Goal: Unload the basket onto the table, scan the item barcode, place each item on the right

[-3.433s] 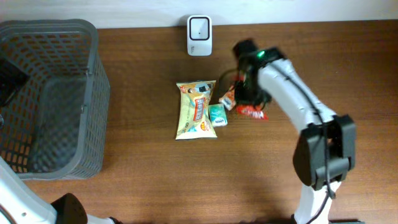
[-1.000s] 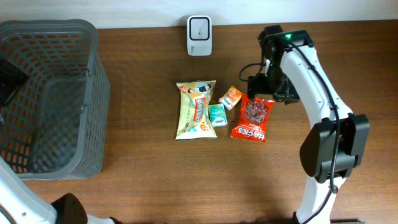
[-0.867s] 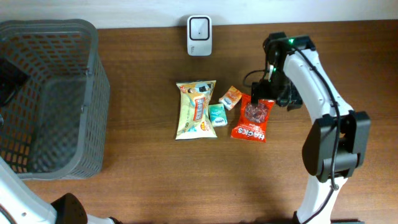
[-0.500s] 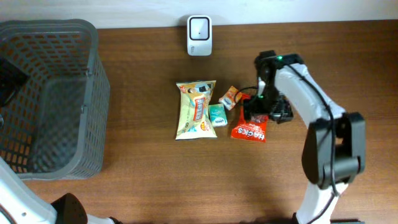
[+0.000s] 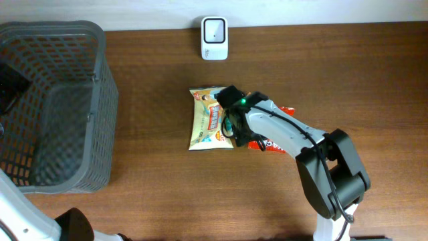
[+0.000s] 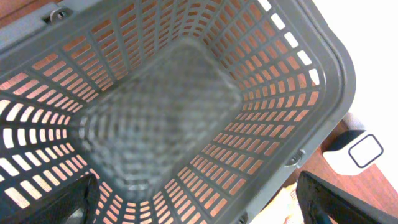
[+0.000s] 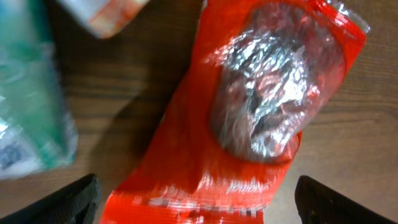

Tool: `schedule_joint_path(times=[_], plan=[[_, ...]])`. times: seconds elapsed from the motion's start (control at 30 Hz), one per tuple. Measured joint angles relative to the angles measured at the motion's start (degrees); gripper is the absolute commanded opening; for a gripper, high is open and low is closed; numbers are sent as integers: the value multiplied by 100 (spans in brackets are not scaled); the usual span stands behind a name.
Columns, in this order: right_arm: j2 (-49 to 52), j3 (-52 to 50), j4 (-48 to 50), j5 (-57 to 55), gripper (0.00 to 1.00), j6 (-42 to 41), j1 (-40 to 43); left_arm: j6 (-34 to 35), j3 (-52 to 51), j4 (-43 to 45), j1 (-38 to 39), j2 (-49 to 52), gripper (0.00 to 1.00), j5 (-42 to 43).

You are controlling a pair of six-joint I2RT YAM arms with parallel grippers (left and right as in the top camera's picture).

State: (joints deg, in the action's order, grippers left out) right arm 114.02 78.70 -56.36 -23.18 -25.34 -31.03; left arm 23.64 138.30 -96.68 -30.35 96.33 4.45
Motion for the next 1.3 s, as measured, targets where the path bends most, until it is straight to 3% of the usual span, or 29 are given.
schedule_joint_path(times=[0.07,0.27,0.33,0.4,0.43,0.57,0.7,0.77,0.87,0.9,1.03,1.07,1.17,1.3], plan=[[22,-284,361,-101,93,-24,118,0,0,4,0,0,99,0],[33,-380,595,-229,90,-164,592,0,0,0,0,0,99,0],[15,-450,820,-289,60,-146,647,0,0,0,0,0,99,0],[4,-546,907,-297,14,-122,651,0,0,2,0,0,99,0],[15,-584,879,-328,4,-109,651,0,0,0,0,0,99,0],[2,-249,282,-179,4,-127,734,0,0,2,0,0,99,0],[98,986,-739,1025,4,44,1119,0,0,4,0,0,99,0],[101,1687,-925,2455,4,509,1644,0,0,-2,0,0,99,0],[103,1738,-949,4564,4,1222,2387,0,0,0,0,0,99,0],[103,1650,-946,5595,4,1563,2747,0,0,2,0,0,99,0],[105,557,-385,7552,10,2098,3567,0,0,-7,0,0,99,0],[114,223,-203,7737,25,2105,3698,0,0,-2,0,0,99,-2],[138,-874,525,8006,38,1849,4249,0,0,2,0,0,99,-2],[138,-986,85,6537,45,1222,5042,0,0,0,0,0,99,0]])
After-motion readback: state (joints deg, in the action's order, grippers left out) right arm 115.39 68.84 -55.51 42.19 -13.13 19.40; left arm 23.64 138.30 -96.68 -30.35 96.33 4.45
